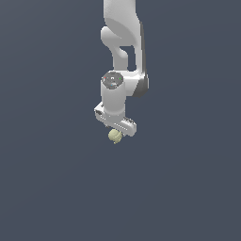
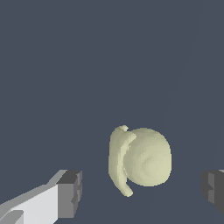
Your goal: Pick up the object and move it to a goal position.
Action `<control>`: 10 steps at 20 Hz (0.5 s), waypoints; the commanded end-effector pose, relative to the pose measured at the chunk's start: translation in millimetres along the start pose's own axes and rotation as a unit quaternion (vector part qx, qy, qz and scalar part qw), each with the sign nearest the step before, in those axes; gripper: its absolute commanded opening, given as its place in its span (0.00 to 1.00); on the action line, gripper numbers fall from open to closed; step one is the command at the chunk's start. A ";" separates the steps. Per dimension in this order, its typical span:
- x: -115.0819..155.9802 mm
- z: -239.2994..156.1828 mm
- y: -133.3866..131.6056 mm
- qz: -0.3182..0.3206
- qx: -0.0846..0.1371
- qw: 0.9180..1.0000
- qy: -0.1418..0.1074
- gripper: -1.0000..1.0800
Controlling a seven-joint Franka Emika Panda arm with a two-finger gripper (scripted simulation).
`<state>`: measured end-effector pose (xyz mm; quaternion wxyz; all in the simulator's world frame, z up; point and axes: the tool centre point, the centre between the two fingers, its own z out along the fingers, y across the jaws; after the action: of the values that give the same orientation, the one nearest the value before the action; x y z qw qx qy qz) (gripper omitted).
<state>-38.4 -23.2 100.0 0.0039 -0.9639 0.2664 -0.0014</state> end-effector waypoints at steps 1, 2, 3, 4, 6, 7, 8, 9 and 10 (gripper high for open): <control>-2.3 5.4 4.2 0.016 -0.002 1.000 0.000 0.96; -2.9 7.0 5.3 0.020 -0.003 1.000 0.000 0.96; -3.5 8.2 6.3 0.024 -0.003 1.000 0.000 0.96; -3.9 9.2 7.1 0.027 -0.004 1.000 0.000 0.96; -4.4 10.3 7.9 0.030 -0.004 1.000 0.000 0.96; -4.5 10.4 8.0 0.030 -0.004 1.000 0.000 0.96; -4.2 9.9 7.5 0.028 -0.004 1.000 0.000 0.96; -4.3 10.2 7.5 0.028 -0.004 1.000 0.000 0.96; -4.3 11.2 7.5 0.028 -0.004 1.000 0.000 0.96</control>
<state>-45.8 -27.4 89.6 0.0002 -0.9561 0.2931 0.0001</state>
